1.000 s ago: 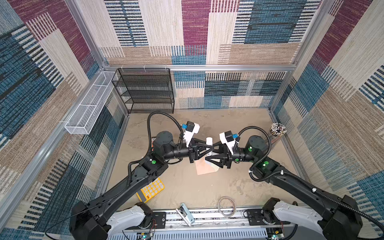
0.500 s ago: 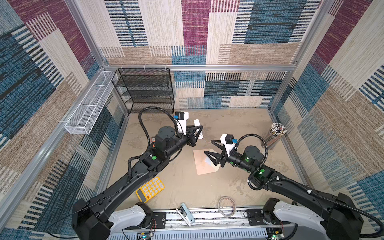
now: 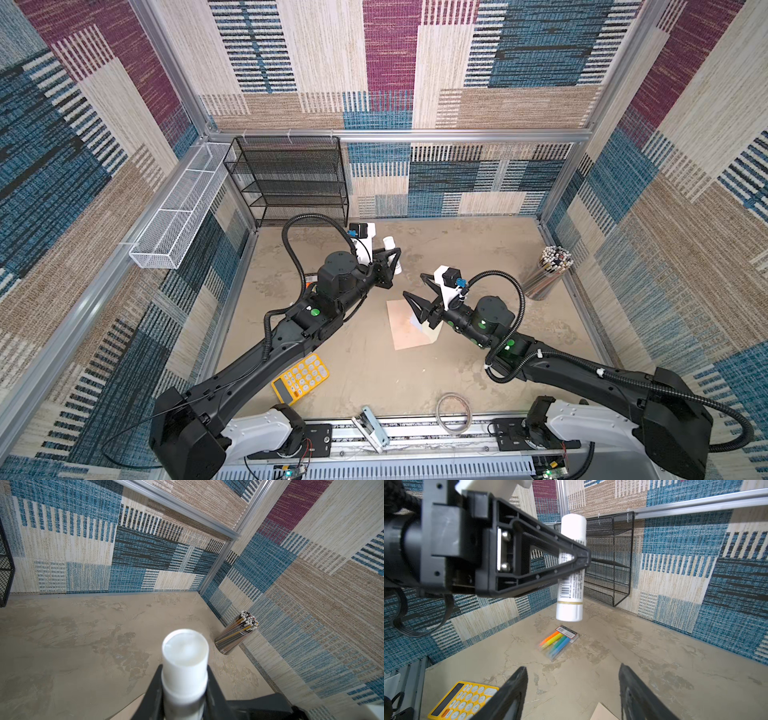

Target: Place the letter into the envelope and seal it

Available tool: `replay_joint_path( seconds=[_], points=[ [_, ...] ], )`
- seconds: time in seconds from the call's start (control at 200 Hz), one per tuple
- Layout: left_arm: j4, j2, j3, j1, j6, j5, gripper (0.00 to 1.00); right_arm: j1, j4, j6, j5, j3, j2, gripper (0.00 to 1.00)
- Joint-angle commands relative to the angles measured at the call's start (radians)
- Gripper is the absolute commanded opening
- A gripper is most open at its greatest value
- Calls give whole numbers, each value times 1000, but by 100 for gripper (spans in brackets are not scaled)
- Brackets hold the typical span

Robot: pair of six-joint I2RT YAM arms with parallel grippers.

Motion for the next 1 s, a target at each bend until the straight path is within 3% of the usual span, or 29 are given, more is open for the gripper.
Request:
replay_joint_path(
  seconds=[0.0,0.245,0.581,0.997],
  points=[
    [55,1,-5,0,-10,-13,0,11,57,-34,25,18,17,69],
    [75,9,-11,-2,-25,1,0,16,68,-55,21,45,58,62],
    [105,29,-17,-18,-54,20,0,17,73,-68,41,97,121,59],
    [111,37,-20,-36,-59,31,0,16,77,-72,79,126,157,39]
  ],
)
